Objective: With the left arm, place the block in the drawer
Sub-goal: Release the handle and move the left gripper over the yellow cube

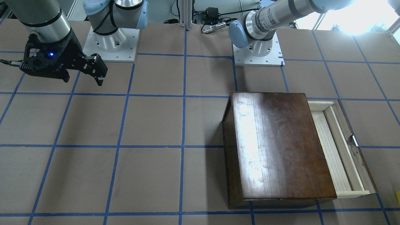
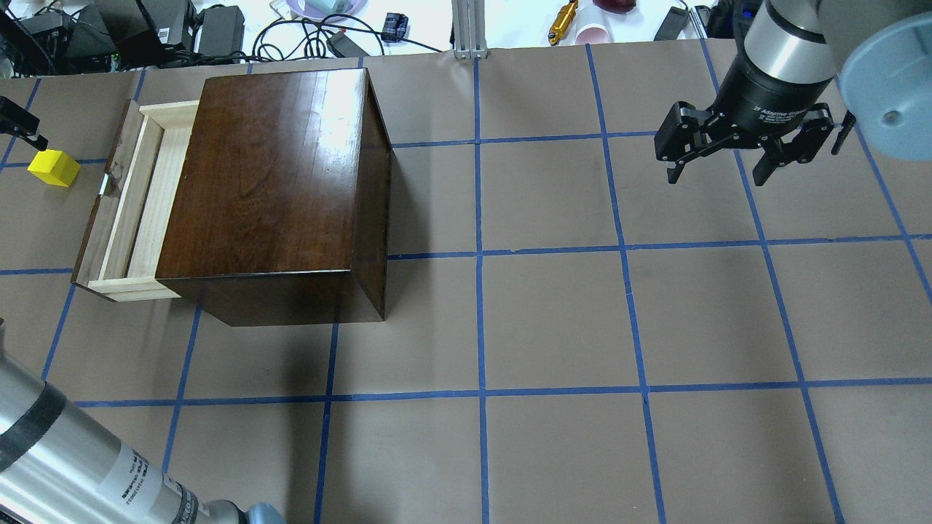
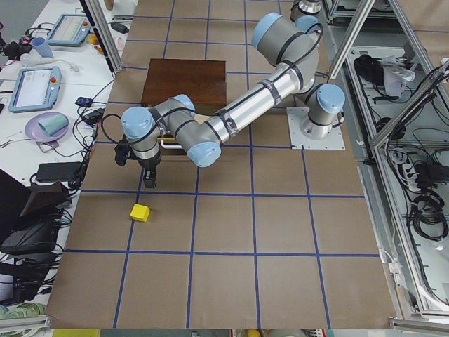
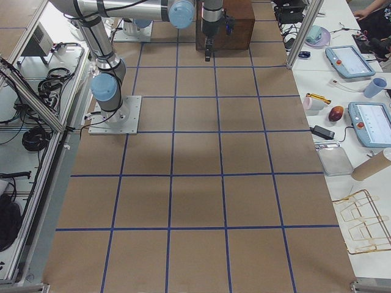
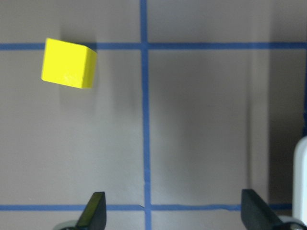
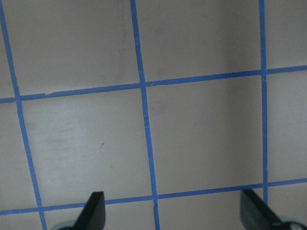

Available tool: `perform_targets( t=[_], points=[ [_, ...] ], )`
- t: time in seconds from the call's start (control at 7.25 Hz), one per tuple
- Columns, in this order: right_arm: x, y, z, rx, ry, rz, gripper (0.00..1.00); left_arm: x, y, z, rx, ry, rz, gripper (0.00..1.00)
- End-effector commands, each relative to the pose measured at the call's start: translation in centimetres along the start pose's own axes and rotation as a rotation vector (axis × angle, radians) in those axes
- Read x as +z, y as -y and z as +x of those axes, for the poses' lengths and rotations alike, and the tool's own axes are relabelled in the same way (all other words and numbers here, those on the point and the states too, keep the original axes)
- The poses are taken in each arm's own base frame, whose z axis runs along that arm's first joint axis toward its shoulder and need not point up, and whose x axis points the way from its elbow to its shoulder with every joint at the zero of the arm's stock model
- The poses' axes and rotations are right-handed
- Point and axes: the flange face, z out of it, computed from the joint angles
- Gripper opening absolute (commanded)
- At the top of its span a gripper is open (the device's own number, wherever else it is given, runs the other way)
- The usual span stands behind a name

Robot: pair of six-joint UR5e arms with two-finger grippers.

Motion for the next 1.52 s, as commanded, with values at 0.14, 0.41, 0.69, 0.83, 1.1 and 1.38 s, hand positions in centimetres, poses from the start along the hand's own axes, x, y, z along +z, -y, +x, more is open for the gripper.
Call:
perform_targets(
  t=[0.14,0.41,0.69,0.83,1.1,1.38],
  points=[
    [0.0,0.0,0.0,0.0,0.0,0.0,1.0,2.9,3.2,-4.2,0.15,0.022,0.035,1.0],
    [0.0,0.0,0.0,0.0,-0.001,0.0,1.0,5.1,3.5,-6.4,0.282,0.024,0.033,1.0],
    [0.0,0.0,0.0,0.0,0.0,0.0,1.0,7.4,4.4,-7.1,0.289,0.007,0.043,1.0],
    [0.0,0.0,0.0,0.0,0.0,0.0,1.0,8.9,4.7,-7.7,0.28,-0.03,0.074,1.0],
    [0.0,0.0,0.0,0.0,0.0,0.0,1.0,10.9,4.5,-8.6,0.267,-0.044,0.068,1.0],
    [0.0,0.0,0.0,0.0,0.0,0.0,1.0,14.3,4.6,-9.0,0.263,-0.048,0.068,1.0]
  ],
)
